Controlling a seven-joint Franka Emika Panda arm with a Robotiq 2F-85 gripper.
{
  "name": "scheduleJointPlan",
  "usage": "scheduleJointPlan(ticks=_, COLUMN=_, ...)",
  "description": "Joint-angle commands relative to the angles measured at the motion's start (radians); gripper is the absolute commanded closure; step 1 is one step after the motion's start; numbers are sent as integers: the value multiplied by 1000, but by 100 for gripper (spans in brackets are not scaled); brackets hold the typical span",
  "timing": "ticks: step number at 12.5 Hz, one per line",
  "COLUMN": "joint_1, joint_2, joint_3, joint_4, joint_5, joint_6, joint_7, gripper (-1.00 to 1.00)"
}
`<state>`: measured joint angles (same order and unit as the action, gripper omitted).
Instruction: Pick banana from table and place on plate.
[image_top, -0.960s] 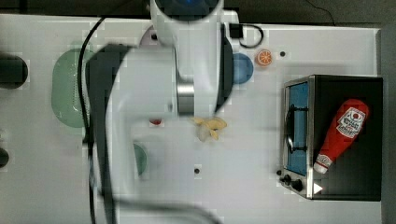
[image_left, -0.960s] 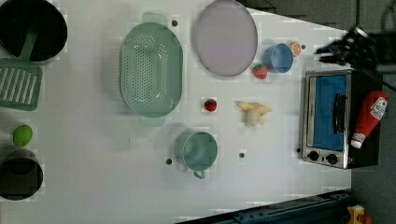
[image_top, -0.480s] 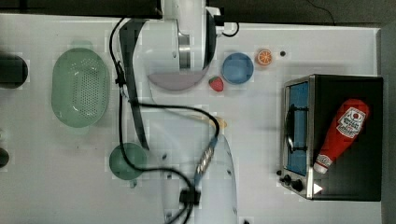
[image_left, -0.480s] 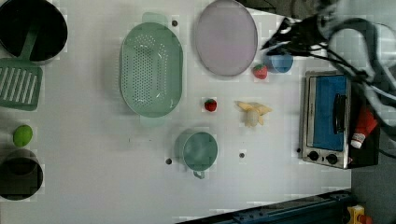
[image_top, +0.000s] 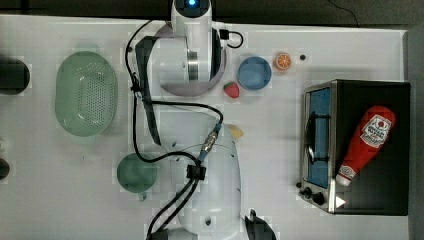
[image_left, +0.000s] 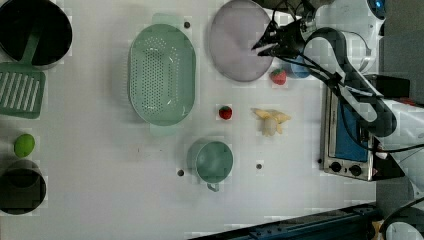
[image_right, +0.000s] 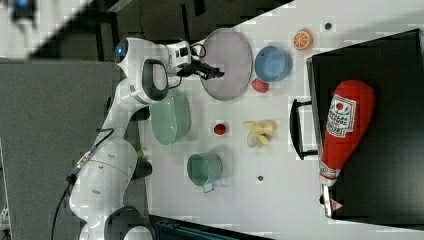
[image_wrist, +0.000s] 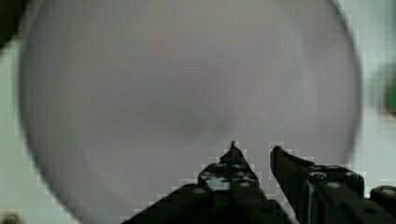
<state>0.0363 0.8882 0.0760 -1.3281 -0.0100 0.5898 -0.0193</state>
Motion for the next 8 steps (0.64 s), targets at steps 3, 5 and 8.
scheduleJointPlan(ticks=3, joint_1=8, joint_2=-41, joint_3=8, joint_4=44, joint_5=1, joint_6=61, joint_7=30, gripper=-71)
scheduleJointPlan(ticks=5, joint_1=11, joint_2=-56, joint_3=8, joint_4=49, joint_5=1, joint_6=59, joint_7=30, gripper=-100)
scheduleJointPlan(ticks=8, joint_1=9, joint_2=-197, joint_3=-9, joint_4=-27, joint_5=1, joint_6=11, joint_7=30, gripper=-100)
